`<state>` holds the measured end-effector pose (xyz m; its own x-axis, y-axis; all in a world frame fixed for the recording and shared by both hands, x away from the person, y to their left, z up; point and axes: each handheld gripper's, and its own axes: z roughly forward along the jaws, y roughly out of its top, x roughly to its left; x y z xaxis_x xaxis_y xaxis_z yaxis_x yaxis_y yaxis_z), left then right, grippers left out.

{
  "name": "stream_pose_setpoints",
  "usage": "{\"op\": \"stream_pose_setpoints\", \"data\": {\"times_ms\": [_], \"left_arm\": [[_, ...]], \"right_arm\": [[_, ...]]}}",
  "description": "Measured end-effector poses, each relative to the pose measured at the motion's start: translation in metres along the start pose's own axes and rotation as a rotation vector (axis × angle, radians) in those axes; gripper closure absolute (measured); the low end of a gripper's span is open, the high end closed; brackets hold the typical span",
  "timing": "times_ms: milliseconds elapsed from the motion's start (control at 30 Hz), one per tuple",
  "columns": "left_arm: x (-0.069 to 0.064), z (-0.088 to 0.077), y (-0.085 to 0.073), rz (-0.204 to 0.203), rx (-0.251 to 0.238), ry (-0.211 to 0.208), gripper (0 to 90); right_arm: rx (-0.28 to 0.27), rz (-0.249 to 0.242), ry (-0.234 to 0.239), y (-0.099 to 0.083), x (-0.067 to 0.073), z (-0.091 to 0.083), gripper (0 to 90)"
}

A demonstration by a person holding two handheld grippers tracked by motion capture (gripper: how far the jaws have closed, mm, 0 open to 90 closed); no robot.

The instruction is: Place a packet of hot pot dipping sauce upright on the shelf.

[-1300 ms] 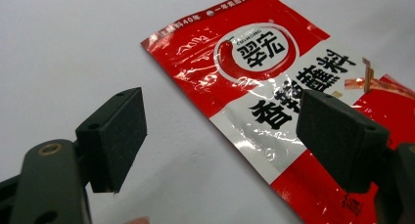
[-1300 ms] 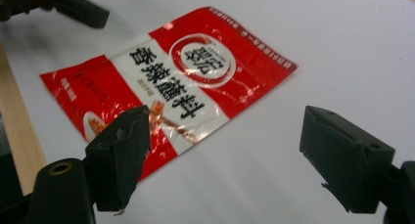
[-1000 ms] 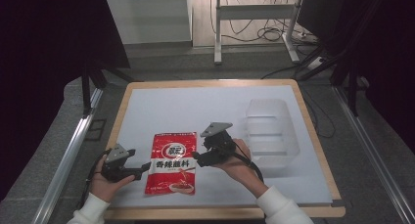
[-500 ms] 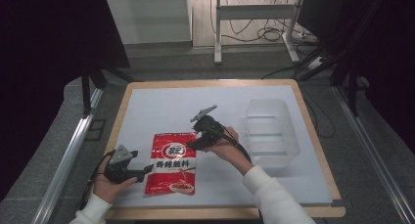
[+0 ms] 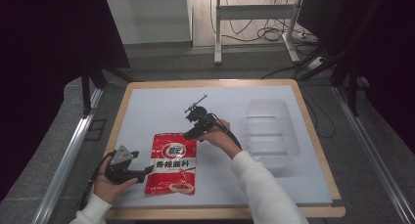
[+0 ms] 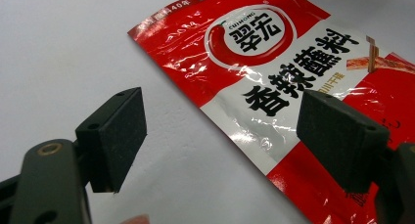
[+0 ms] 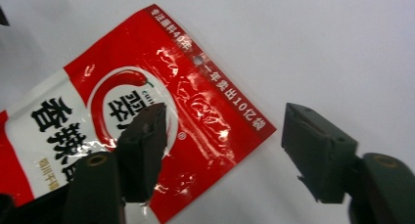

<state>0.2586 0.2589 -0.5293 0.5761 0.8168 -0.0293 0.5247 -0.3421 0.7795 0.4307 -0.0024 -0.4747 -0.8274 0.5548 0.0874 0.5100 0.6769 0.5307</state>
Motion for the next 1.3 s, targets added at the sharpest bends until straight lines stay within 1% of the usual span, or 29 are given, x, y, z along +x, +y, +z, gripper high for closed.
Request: {"op": "stream_pose_setpoints", "data": {"times_ms": [67,100,167,300,367,533,633,667,733,800,833,900,967,1067,1133,1167,1200,1233,1267,1300], "left_arm": [[0.000,0.000,0.000,0.001,0.000,0.001,18.7],[0.001,-0.001,0.000,0.000,0.000,0.000,18.8],[0.001,0.000,0.000,-0.002,-0.001,-0.001,18.8],[0.000,0.001,0.000,0.007,0.007,-0.002,18.8],[0.000,0.001,0.000,0.009,0.009,0.000,18.8],[0.000,0.001,0.000,0.012,0.011,0.001,18.8],[0.000,0.002,0.000,0.019,0.018,-0.001,18.9],[0.000,0.002,0.000,0.020,0.018,-0.001,18.8],[0.000,0.002,0.000,0.022,0.019,-0.002,18.8],[0.000,0.002,0.000,0.022,0.019,-0.002,18.9],[0.000,0.002,0.000,0.023,0.019,0.000,19.0],[0.000,0.001,0.000,0.023,0.017,0.001,19.0],[0.000,0.002,0.000,0.019,0.014,0.001,19.0],[0.000,0.001,0.000,0.024,0.019,0.001,19.0],[0.000,0.002,0.000,0.024,0.019,0.001,19.0],[0.000,0.002,0.000,0.025,0.020,0.001,19.0],[0.000,0.002,0.000,0.025,0.020,0.001,19.0],[0.000,0.002,0.000,0.025,0.020,0.001,19.0],[0.000,0.002,0.000,0.025,0.020,0.001,19.0],[0.000,0.002,0.000,0.025,0.020,0.001,19.0]], "right_arm": [[0.020,0.017,0.006,0.003,-0.005,0.003,38.8],[0.036,0.023,0.014,0.005,-0.010,0.008,41.6],[0.043,0.030,0.020,0.006,-0.012,0.010,42.5],[0.062,0.047,0.024,0.007,-0.020,0.019,46.5],[0.083,0.054,0.037,0.007,-0.027,0.026,50.4],[0.103,0.058,0.049,0.006,-0.031,0.032,53.3],[0.118,0.070,0.050,0.006,-0.034,0.036,55.0],[0.124,0.076,0.057,0.006,-0.035,0.037,56.9],[0.125,0.079,0.061,0.006,-0.035,0.037,57.8],[0.129,0.073,0.063,0.006,-0.036,0.038,59.9],[0.140,0.065,0.068,0.006,-0.035,0.039,62.4],[0.144,0.068,0.076,0.006,-0.035,0.039,64.1],[0.148,0.054,0.081,0.006,-0.033,0.039,65.4],[0.152,0.027,0.078,0.006,-0.030,0.039,71.5],[0.155,0.005,0.061,0.007,-0.028,0.038,77.2],[0.163,-0.019,0.046,0.006,-0.026,0.038,79.4],[0.163,-0.019,0.046,0.006,-0.026,0.038,79.4],[0.173,-0.053,0.030,0.006,-0.025,0.038,81.4],[0.173,-0.053,0.030,0.006,-0.025,0.038,81.4],[0.178,-0.063,0.018,0.005,-0.024,0.038,82.7]]}}
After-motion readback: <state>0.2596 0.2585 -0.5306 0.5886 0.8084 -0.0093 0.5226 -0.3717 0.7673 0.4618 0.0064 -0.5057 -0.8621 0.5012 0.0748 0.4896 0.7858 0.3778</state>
